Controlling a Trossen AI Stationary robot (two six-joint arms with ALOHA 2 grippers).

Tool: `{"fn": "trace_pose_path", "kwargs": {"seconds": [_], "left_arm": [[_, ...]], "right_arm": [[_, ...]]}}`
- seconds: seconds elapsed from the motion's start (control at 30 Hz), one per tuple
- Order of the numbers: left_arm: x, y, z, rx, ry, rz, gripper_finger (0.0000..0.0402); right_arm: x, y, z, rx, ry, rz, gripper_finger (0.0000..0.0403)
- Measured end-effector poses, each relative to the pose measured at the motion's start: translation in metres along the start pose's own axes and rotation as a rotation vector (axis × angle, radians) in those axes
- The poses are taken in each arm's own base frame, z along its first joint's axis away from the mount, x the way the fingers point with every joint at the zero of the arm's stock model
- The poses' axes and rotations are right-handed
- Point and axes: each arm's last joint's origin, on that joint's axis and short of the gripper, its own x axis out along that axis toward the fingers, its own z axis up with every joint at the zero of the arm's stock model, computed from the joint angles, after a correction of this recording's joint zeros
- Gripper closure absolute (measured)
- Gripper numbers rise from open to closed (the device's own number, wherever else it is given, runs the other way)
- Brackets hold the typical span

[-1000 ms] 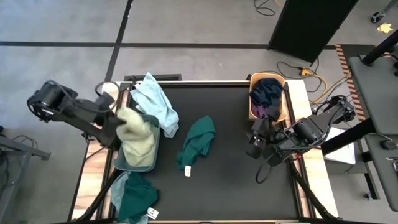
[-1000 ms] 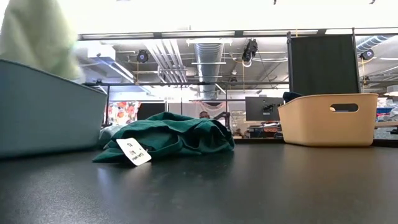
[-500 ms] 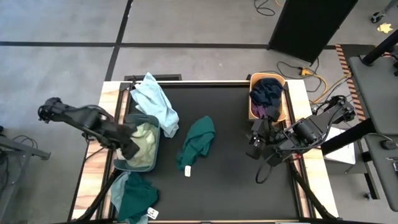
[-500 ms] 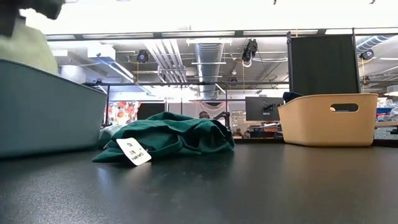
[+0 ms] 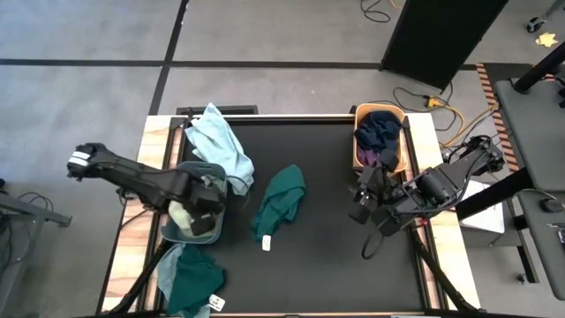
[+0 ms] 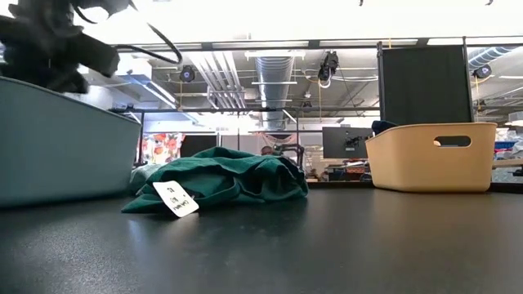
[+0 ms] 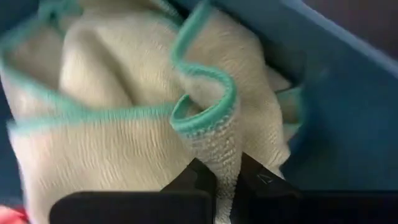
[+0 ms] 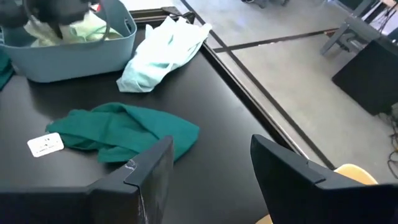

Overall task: Sort towels by color in basket
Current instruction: Put the light yellow towel into the blue bin, then put the top light blue towel into the blue bin

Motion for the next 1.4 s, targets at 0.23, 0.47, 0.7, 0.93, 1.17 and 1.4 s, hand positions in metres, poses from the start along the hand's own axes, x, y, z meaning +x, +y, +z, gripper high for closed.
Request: {"fn": "trace_pose_path", "kwargs": {"seconds": [0.23,0.47,0.7,0.93,1.17,1.4], "left_arm": [[0.033,-0.002,0.006,0.33,0.139,0.108,0.0401],[0.06,0.001,0.003,0.322,0.162,0.186,0.0401],[0.052,0.001,0.005,0.325,0.138,0.188,0.0362],[0.023,-0.002,0.009,0.32,0.108,0.172,0.0251],[-0.023,-0.002,0.006,0.257,0.091,0.099,0.015],[-0.083,0.005,0.024,0.136,-0.135,0.049,0.01]], "right_arm": [[0.0,0.0,0.0,0.025,0.004,0.005,0.0197],[0.0,0.001,0.0,0.048,0.006,0.006,0.0197],[0.0,0.001,0.0,0.048,0.006,0.006,0.0197],[0.0,0.001,0.0,0.046,0.007,0.005,0.0197],[0.0,0.001,0.0,0.024,0.007,0.005,0.0197],[0.0,0.001,0.0,0.003,0.006,0.004,0.0197]]}}
